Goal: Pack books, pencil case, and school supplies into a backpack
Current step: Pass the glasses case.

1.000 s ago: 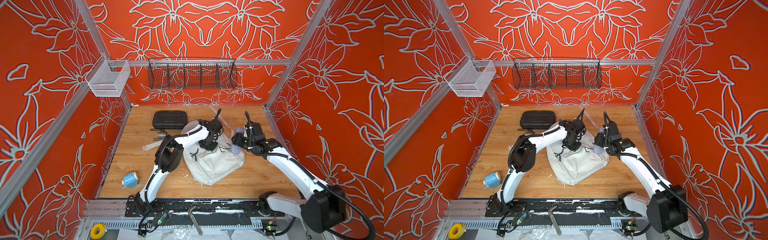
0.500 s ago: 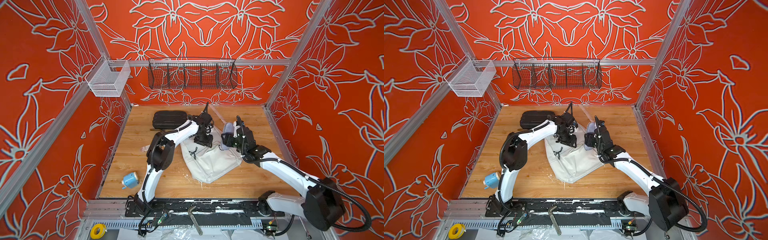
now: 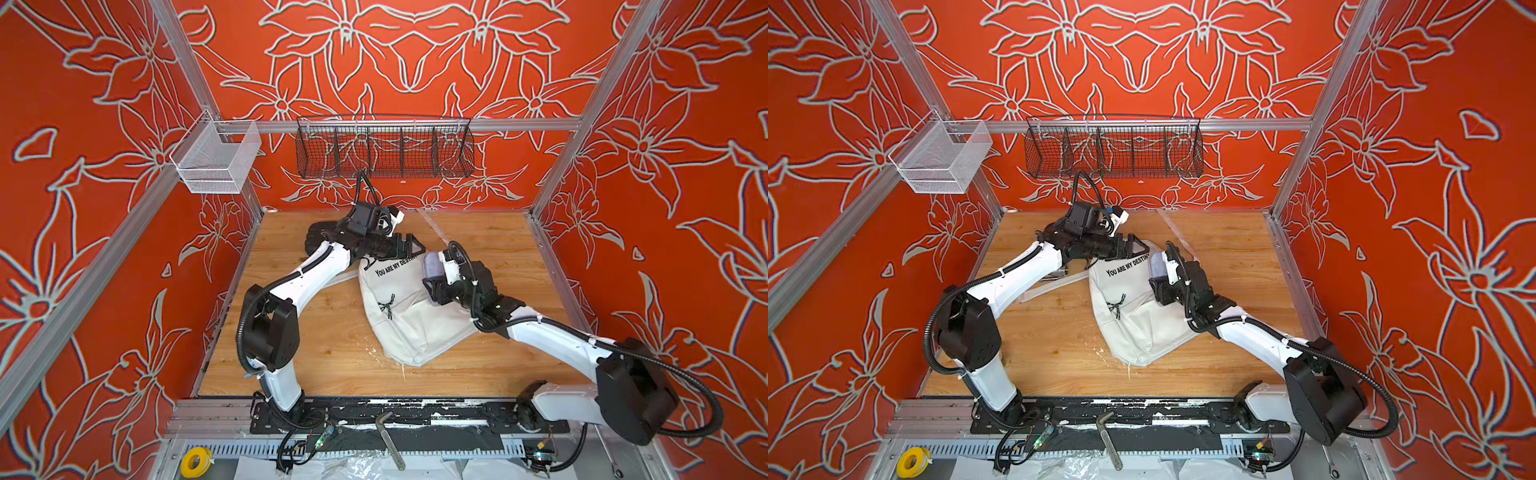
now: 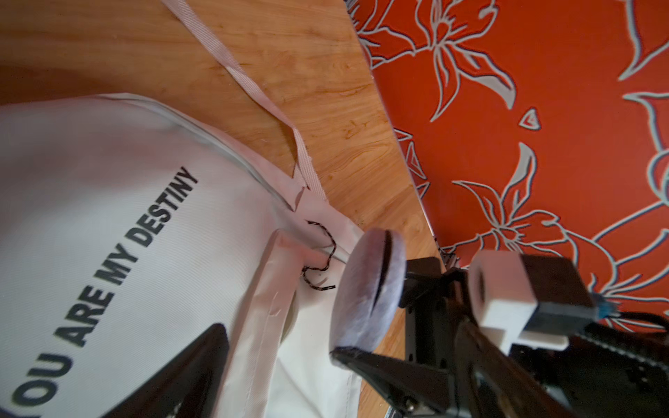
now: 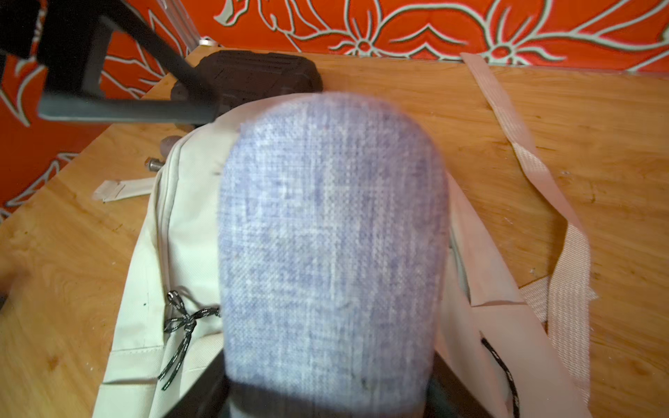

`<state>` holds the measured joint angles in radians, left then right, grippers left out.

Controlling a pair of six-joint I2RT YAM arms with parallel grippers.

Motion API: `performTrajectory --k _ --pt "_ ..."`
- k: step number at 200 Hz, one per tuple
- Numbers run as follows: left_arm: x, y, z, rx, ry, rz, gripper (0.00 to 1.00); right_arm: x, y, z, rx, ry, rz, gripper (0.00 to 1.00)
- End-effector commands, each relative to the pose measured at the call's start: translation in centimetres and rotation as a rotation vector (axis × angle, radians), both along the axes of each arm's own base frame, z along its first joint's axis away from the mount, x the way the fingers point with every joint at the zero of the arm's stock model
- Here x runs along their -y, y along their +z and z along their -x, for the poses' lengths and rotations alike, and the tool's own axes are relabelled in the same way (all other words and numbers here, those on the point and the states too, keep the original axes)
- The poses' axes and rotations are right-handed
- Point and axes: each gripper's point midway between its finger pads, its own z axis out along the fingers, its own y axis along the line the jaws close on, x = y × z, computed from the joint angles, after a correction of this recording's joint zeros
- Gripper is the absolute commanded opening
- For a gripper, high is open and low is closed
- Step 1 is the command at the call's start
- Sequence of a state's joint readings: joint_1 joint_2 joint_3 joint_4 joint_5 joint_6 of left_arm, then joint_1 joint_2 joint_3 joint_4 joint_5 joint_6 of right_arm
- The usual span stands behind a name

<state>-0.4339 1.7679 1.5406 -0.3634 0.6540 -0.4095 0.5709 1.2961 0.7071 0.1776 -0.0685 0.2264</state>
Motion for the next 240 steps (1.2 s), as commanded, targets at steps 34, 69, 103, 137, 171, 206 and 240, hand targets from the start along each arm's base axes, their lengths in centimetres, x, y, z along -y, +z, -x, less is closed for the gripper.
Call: performTrajectory --k 34,69,103,137,171,206,240 --pt "3.0 -0.4 0.8 -0.016 -0.087 0.006 0.91 -2.0 3.4 -1.0 0.079 0.085 -0.012 0.45" --pt "3.8 -1.3 1.0 -0.042 -0.103 -0.022 0.77 -2.4 4.2 -0.9 0.087 0.097 -0.019 0.45" --pt "4.3 -1.5 1.0 -0.061 -0.122 0.003 0.57 -2.3 4.7 -0.7 0.107 0.107 -0.013 0.46" --pt "4.8 -1.4 1.2 -0.075 -0.152 0.025 0.28 -2.0 4.5 -0.8 0.101 0.095 0.012 0.47" --pt "4.7 -0.9 1.1 -0.064 -0.154 0.029 0.11 -2.0 4.6 -0.1 0.102 0.143 0.061 0.67" --pt "2.0 -0.7 -0.5 -0.042 -0.069 -0.013 0.09 2.2 2.8 3.0 0.192 0.226 0.392 0.78" --pt "-0.2 -1.0 -1.5 -0.036 -0.012 -0.034 0.08 4.3 1.6 5.6 0.253 0.339 0.532 0.75"
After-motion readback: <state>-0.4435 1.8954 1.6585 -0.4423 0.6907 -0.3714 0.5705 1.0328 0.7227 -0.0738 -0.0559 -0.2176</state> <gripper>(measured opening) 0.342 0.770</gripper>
